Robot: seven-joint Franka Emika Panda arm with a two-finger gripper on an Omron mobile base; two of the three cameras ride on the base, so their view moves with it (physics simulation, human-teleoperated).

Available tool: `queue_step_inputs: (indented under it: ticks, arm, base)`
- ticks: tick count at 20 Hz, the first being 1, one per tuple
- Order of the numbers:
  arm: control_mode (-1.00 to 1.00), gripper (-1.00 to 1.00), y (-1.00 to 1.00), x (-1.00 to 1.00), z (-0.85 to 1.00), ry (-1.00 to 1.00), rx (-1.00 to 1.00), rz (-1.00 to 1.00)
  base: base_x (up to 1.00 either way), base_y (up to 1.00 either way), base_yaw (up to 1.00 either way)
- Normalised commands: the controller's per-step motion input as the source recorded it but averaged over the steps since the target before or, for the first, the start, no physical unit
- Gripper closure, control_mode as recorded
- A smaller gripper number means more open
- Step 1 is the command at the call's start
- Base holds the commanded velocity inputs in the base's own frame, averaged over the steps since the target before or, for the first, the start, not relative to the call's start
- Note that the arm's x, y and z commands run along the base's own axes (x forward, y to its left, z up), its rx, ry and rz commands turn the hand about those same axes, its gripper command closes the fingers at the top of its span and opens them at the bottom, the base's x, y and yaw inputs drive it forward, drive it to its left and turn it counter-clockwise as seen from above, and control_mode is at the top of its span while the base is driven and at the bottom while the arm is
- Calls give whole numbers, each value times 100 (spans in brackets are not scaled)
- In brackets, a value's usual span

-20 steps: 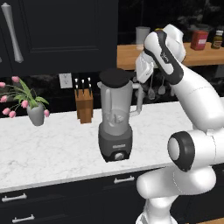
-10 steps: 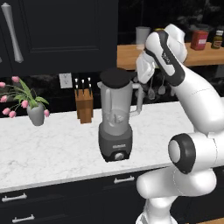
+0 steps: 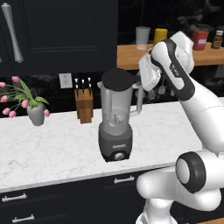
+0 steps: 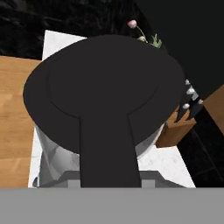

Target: Close the lid blender by securely placing the lid on top.

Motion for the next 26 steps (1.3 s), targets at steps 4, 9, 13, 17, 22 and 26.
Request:
queue_step_inputs:
  ticks: [4, 9, 13, 17, 22, 26]
  arm:
    - [-100, 100, 17, 0, 0, 1, 0, 1]
    - [-100, 100, 14, 0, 11, 16, 0, 0]
    - [-100, 100, 1, 0, 21, 25, 0, 0]
    - [-100, 100, 0, 0, 14, 21, 0, 0]
    - [-100, 100, 11, -21, -5, 3, 0, 0]
    - [-100, 100, 25, -37, -25, -2, -2, 0]
  base:
    - [0, 0, 0]
    - [0, 0, 0]
    - [0, 0, 0]
    - [0, 0, 0]
    - [0, 0, 0]
    - [0, 0, 0]
